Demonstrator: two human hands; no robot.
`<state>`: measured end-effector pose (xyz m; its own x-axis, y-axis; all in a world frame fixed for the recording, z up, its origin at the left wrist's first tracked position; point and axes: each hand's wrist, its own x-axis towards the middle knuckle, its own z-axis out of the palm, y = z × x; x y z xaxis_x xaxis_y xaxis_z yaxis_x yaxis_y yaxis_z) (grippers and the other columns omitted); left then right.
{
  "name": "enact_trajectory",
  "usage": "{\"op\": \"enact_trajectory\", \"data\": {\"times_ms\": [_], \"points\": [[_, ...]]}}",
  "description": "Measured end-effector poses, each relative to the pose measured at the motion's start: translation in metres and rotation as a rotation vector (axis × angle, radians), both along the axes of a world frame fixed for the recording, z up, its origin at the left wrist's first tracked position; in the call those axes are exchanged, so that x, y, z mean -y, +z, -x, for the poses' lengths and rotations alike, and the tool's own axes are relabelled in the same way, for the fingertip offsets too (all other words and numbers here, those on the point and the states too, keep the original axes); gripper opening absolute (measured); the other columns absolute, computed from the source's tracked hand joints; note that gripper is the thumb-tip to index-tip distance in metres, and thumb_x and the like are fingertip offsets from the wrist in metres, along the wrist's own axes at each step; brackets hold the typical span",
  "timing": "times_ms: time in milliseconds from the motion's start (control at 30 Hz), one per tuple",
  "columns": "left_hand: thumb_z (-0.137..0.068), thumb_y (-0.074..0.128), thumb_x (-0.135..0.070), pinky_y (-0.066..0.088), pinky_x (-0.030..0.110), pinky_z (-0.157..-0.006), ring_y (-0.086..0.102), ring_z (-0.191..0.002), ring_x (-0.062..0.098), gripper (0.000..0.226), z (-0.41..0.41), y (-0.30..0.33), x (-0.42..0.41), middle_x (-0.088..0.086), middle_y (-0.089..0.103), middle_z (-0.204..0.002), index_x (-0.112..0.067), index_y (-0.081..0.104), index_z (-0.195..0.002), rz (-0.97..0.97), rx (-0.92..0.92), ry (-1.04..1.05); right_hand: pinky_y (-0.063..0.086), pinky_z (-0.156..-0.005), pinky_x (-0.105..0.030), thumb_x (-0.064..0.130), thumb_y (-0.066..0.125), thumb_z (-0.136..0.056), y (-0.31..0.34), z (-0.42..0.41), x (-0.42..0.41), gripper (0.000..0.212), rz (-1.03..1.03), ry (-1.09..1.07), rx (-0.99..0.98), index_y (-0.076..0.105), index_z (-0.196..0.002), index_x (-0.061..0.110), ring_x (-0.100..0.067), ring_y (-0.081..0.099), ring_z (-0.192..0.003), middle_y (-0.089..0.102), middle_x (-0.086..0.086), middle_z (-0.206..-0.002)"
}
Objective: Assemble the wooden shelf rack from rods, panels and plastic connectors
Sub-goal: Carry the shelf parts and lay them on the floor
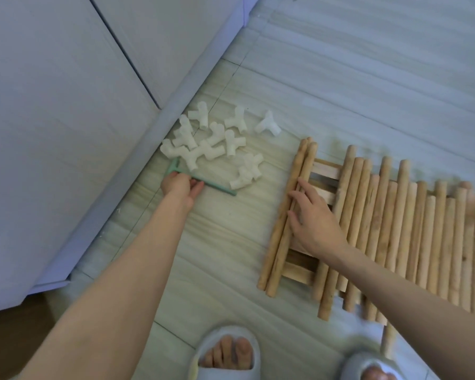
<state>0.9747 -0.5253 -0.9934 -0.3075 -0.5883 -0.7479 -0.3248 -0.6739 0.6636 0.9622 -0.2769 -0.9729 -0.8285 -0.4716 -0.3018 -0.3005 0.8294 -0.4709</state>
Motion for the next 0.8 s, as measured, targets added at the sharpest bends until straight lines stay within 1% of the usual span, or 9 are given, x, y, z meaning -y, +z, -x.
{"op": "enact_trajectory", "data": {"times_ms": [100,200,267,367,400,533,633,700,800], "points": [[-0.094,0.032,0.01,0.049,0.033,-0.087,0.059,-0.091,0.018,0.049,0.013,0.003,-0.004,0.008,0.059,-0.103,-0.009,0.04,-0.139,-0.048,-0.087,-0.106,0.024,-0.11,-0.026,0.021,0.044,-0.097,0.0,0.002,-0.003,0.045,0.01,0.029,0.014,0.038,-0.141,0.013,-0.018,0.021,-0.141,0.012,0.001,-0.157],[-0.095,0.032,0.009,0.044,0.035,-0.099,0.048,-0.123,0.026,0.057,0.015,0.004,-0.011,0.016,0.042,-0.138,-0.009,0.021,-0.148,-0.049,-0.087,-0.152,0.02,-0.111,-0.025,0.019,0.042,-0.097,0.004,0.004,-0.008,0.047,0.016,0.069,0.024,0.035,-0.143,0.014,-0.018,0.019,-0.142,0.013,-0.001,-0.157],[-0.096,0.035,0.005,0.046,0.034,-0.094,0.05,-0.115,0.026,0.053,0.01,0.01,-0.025,0.018,0.043,-0.135,-0.007,0.024,-0.147,-0.001,-0.042,-0.184,0.019,-0.112,-0.027,0.018,0.042,-0.097,0.01,0.006,-0.016,0.047,0.011,0.11,0.013,0.034,-0.143,0.015,-0.019,0.02,-0.142,0.016,-0.003,-0.157],[-0.096,0.041,0.0,0.051,0.028,-0.075,0.054,-0.087,0.018,0.039,-0.003,0.026,-0.06,0.01,0.054,-0.101,-0.006,0.041,-0.135,0.112,0.003,-0.297,0.02,-0.112,-0.03,0.017,0.044,-0.096,0.023,0.01,-0.04,0.048,-0.042,0.189,-0.018,0.033,-0.143,0.017,-0.021,0.022,-0.141,0.02,-0.004,-0.156],[-0.096,0.042,-0.002,0.051,0.027,-0.073,0.054,-0.085,0.016,0.035,-0.008,0.031,-0.074,0.009,0.055,-0.099,-0.006,0.044,-0.131,0.144,-0.004,-0.367,0.022,-0.112,-0.033,0.018,0.045,-0.096,0.028,0.012,-0.052,0.049,-0.074,0.197,-0.026,0.033,-0.143,0.017,-0.021,0.024,-0.14,0.021,-0.004,-0.155],[-0.097,0.043,-0.011,0.04,0.029,-0.1,0.048,-0.117,0.016,0.039,-0.024,0.042,-0.13,0.006,0.048,-0.135,-0.013,0.043,-0.136,0.439,-0.026,-0.887,0.024,-0.113,-0.037,0.02,0.044,-0.097,0.04,0.012,-0.113,0.047,-0.187,0.063,-0.065,0.036,-0.142,0.013,-0.024,0.028,-0.139,0.032,-0.009,-0.15],[-0.098,0.04,-0.023,0.01,0.032,-0.116,0.015,-0.143,0.02,0.053,-0.033,0.035,-0.166,0.005,0.021,-0.155,-0.015,0.023,-0.148,0.923,-0.03,-1.389,0.022,-0.114,-0.039,0.02,0.046,-0.096,0.039,0.001,-0.161,0.049,-0.256,-0.246,-0.054,0.035,-0.142,0.008,-0.027,0.027,-0.139,0.032,-0.012,-0.15],[-0.099,0.034,-0.032,-0.01,0.036,-0.113,-0.007,-0.145,0.021,0.059,-0.036,0.027,-0.184,0.006,0.001,-0.159,-0.017,0.01,-0.151,1.164,0.015,-1.606,0.022,-0.113,-0.042,0.023,0.046,-0.096,0.034,-0.009,-0.188,0.05,-0.252,-0.459,0.004,0.034,-0.141,0.005,-0.031,0.027,-0.138,0.031,-0.015,-0.149],[-0.099,0.027,-0.044,-0.013,0.033,-0.109,-0.017,-0.143,0.022,0.064,-0.035,0.016,-0.205,0.005,-0.015,-0.157,-0.023,-0.007,-0.15,1.102,0.088,-1.787,0.021,-0.115,-0.048,0.035,0.04,-0.096,0.019,-0.024,-0.206,0.057,-0.212,-0.6,0.14,0.027,-0.142,0.005,-0.031,0.023,-0.139,0.023,-0.015,-0.152]]}}
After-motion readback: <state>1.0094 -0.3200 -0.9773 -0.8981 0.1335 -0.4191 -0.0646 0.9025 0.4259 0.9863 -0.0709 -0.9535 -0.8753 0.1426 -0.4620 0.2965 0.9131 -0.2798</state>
